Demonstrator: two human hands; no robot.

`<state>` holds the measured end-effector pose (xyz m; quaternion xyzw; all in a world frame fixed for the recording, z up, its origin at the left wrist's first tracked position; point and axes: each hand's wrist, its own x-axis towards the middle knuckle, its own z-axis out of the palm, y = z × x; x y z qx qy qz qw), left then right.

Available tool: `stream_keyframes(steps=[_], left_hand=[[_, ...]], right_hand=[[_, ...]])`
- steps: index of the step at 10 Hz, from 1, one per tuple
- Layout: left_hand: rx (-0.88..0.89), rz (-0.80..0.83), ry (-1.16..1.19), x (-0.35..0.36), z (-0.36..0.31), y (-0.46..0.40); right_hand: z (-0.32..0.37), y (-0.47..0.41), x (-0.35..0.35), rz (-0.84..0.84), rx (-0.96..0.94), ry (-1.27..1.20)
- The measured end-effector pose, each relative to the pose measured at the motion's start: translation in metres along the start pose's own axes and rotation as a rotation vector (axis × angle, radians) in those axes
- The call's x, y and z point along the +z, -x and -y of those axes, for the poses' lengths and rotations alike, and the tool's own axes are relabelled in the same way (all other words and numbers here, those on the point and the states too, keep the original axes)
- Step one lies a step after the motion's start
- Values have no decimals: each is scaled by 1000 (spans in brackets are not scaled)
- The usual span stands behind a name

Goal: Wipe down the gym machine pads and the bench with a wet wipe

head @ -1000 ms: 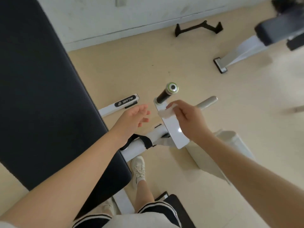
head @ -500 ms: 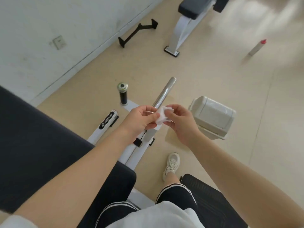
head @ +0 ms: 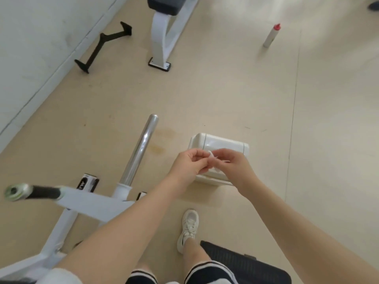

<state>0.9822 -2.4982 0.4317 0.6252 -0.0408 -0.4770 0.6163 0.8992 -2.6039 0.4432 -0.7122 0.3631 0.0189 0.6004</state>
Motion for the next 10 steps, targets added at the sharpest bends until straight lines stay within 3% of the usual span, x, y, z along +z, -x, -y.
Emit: stream_keyframes(steps=[1, 2, 3, 4, 5, 6, 7, 8, 9, 10], left_hand=[[-15, 15, -108, 16, 12, -43], [-64, 74, -229, 26, 39, -86], [27, 103, -674, 24, 81, -146], [146, 184, -1437, 17, 128, -210], [478, 56, -1931, 9, 175, -267], [863, -79, -2078, -3, 214, -304], [1089, -178, -2132, -10, 225, -326], [1271, -232, -2071, -16, 230, -332], [1235, -226, -2056, -21, 216, -328], [1180, -248, -2035, -27, 195, -319]], right_hand=[[-28, -29, -25, 57, 58, -35], [-68, -59, -37, -20, 122, 27], [-118, -96, -43, -211, 180, 100], [-173, -131, -41, -323, 199, 154], [-224, -159, -37, -342, 179, 265], [-262, -175, -26, -300, 167, 374], [-284, -189, -15, -235, 140, 509], [-291, -204, -1, -56, 172, 735], [-277, -209, 2, 18, 210, 869], [-255, -192, -5, 88, 197, 822]])
